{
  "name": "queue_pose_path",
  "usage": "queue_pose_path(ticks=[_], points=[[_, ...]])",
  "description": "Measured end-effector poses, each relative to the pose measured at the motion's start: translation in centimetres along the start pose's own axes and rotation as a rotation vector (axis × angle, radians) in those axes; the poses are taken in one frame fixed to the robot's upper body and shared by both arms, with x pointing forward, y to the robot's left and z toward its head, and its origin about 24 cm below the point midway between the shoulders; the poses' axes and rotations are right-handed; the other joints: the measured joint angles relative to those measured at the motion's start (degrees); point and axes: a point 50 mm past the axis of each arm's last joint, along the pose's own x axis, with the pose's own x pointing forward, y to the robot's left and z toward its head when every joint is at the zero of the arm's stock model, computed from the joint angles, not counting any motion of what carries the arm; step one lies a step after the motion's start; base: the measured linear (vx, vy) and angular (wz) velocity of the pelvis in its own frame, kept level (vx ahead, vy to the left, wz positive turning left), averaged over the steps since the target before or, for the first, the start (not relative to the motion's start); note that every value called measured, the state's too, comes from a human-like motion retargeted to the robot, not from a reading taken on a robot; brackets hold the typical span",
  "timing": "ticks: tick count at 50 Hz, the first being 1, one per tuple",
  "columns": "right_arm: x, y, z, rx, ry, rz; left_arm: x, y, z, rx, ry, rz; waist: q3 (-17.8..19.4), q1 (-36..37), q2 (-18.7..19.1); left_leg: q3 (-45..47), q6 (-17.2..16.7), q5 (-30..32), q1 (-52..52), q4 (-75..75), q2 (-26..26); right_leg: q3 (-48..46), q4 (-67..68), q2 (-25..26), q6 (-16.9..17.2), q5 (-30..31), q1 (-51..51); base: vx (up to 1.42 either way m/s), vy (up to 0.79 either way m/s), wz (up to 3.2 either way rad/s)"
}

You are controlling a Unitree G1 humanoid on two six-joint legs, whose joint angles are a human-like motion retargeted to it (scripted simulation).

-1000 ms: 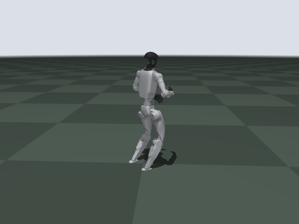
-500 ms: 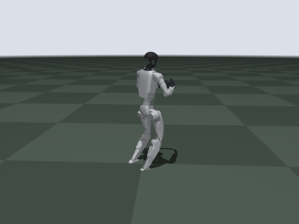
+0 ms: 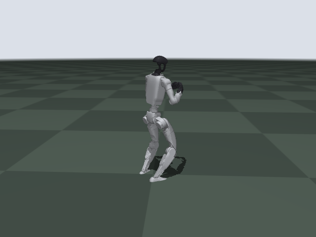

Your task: Sport exercise

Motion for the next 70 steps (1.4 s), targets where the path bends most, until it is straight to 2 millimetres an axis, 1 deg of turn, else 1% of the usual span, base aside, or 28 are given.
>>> queue_pose_path(ticks=[3, 8, 12, 18, 27, 35, 42, 47, 53, 55, 57, 61, 63, 65, 67, 68, 70], points=[[-0.2, 0.1, 0.6, -0.029, -0.031, -0.014, -0.2, 0.1, 0.5, 0.032, -0.019, 0.010, 0.4, -0.4, -1.5, 0.4, 1.0, 0.0, 0.6, -1.1, -2.4, -0.6, 4.8, -3.2, -1.2, 0.3, -1.6, 0.00, 0.13, 0.04], [-0.4, 0.2, 1.6, -0.069, -0.079, -0.039, -0.3, 0.0, 1.2, 0.082, -0.053, 0.026, 0.9, -0.5, -3.8, 0.5, 2.3, 0.2, 1.6, -2.8, -5.6, -2.3, 12.9, -7.7, -2.8, 5.5, -3.3, 0.02, 0.11, 0.02], [-0.5, 0.3, 2.1, -0.091, -0.101, -0.048, -0.2, -0.2, 1.6, 0.110, -0.074, 0.024, 1.0, -0.4, -5.3, -0.2, 2.8, 0.1, 2.1, -3.2, -7.5, -1.6, 17.1, -8.0, -3.1, 5.3, -4.7, 0.03, 0.08, 0.17], [-0.3, 0.4, 2.7, -0.134, -0.123, -0.031, 0.2, -0.8, 1.9, 0.136, -0.089, 0.015, 0.9, 0.5, -6.7, -2.3, 2.6, 0.1, 2.6, -3.1, -9.3, 0.2, 20.1, -6.0, -4.0, 3.6, -6.6, 0.05, 0.05, 0.29], [0.3, 0.7, 3.0, -0.220, -0.131, 0.028, 0.9, -1.3, 1.6, 0.172, -0.064, 0.011, -0.2, 2.5, -7.0, -8.3, 2.5, 0.6, 3.5, -4.3, -11.7, 5.6, 19.6, 1.2, -5.9, 3.1, -10.2, 0.05, 0.04, 0.56], [0.5, 0.9, 2.5, -0.289, -0.087, 0.107, 0.9, -0.7, 0.9, 0.263, -0.016, -0.011, -2.2, 4.8, -5.9, -16.9, 2.1, 1.6, 3.5, -5.1, -14.1, 13.4, 17.6, 10.4, -5.1, 4.3, -13.7, 0.06, 0.02, 1.02], [0.4, 1.4, 1.6, -0.302, -0.030, 0.203, 0.0, 0.6, -0.3, 0.378, 0.069, -0.071, -4.3, 7.4, -4.8, -26.6, 1.1, 2.0, 3.0, -5.3, -16.9, 19.9, 16.5, 17.5, -3.8, 5.0, -15.8, 0.07, -0.02, 1.46], [0.2, 1.6, 1.2, -0.294, 0.000, 0.248, -0.9, 1.1, -1.1, 0.437, 0.127, -0.124, -6.3, 9.4, -4.1, -34.6, -0.4, 2.4, 1.7, -5.0, -19.2, 24.4, 15.4, 21.6, -2.7, 5.4, -16.7, 0.06, -0.06, 1.90], [0.0, 1.5, 0.8, -0.275, 0.035, 0.264, -2.2, 1.4, -2.0, 0.499, 0.201, -0.193, -9.5, 11.7, -4.2, -45.8, -3.1, 4.7, -0.6, -6.1, -22.3, 29.3, 12.0, 25.0, -1.6, 6.0, -17.0, 0.03, -0.10, 2.26], [0.0, 1.3, 0.6, -0.275, 0.048, 0.264, -2.7, 1.5, -2.4, 0.513, 0.230, -0.217, -10.8, 12.6, -4.5, -49.5, -4.1, 6.2, -1.3, -7.4, -23.3, 30.1, 10.5, 25.0, -1.8, 6.2, -17.0, 0.00, -0.14, 2.38], [-0.2, 1.2, 0.3, -0.271, 0.065, 0.258, -3.3, 1.5, -2.8, 0.521, 0.265, -0.247, -12.1, 13.5, -5.1, -53.0, -5.2, 8.2, -1.9, -9.4, -24.0, 29.7, 9.0, 24.0, -2.8, 6.4, -17.2, -0.02, -0.14, 2.40], [-0.6, 0.7, -0.6, -0.282, 0.114, 0.247, -4.7, 1.4, -3.8, 0.519, 0.341, -0.323, -14.4, 15.0, -6.9, -56.4, -7.2, 15.0, -3.3, -15.2, -25.0, 25.7, 5.9, 19.2, -4.8, 7.1, -17.5, -0.03, -0.14, 2.46], [-1.1, 0.6, -1.2, -0.282, 0.151, 0.244, -5.4, 1.0, -4.3, 0.503, 0.378, -0.361, -14.6, 15.9, -7.6, -54.6, -7.4, 17.2, -4.8, -14.8, -26.7, 23.0, 5.9, 16.6, -5.4, 7.2, -17.7, -0.06, -0.10, 2.41], [-1.6, 0.1, -2.0, -0.297, 0.193, 0.232, -5.8, 0.8, -4.5, 0.498, 0.403, -0.415, -16.3, 15.9, -8.4, -54.9, -8.7, 20.7, -4.7, -21.4, -25.3, 18.9, 2.2, 13.5, -5.9, 7.8, -17.4, -0.03, -0.11, 2.55], [-2.4, 0.0, -3.1, -0.293, 0.254, 0.227, -6.3, 0.3, -4.8, 0.482, 0.422, -0.453, -16.2, 16.4, -9.0, -52.3, -9.5, 20.9, -5.9, -21.5, -26.4, 15.7, 2.2, 11.0, -5.9, 7.9, -17.6, -0.05, -0.09, 2.44], [-2.8, -0.2, -3.7, -0.297, 0.288, 0.219, -6.3, 0.3, -4.8, 0.479, 0.424, -0.480, -17.2, 16.2, -9.0, -52.0, -10.2, 21.5, -5.7, -24.9, -24.6, 13.1, -0.4, 10.1, -6.0, 8.3, -16.9, -0.03, -0.09, 2.53], [-4.0, -0.2, -5.2, -0.283, 0.375, 0.216, -6.6, -0.3, -4.9, 0.464, 0.429, -0.519, -17.0, 16.0, -9.5, -47.4, -10.1, 21.4, -6.9, -25.1, -24.6, 9.5, -0.2, 7.3, -5.8, 8.4, -16.9, -0.07, -0.07, 2.57]])
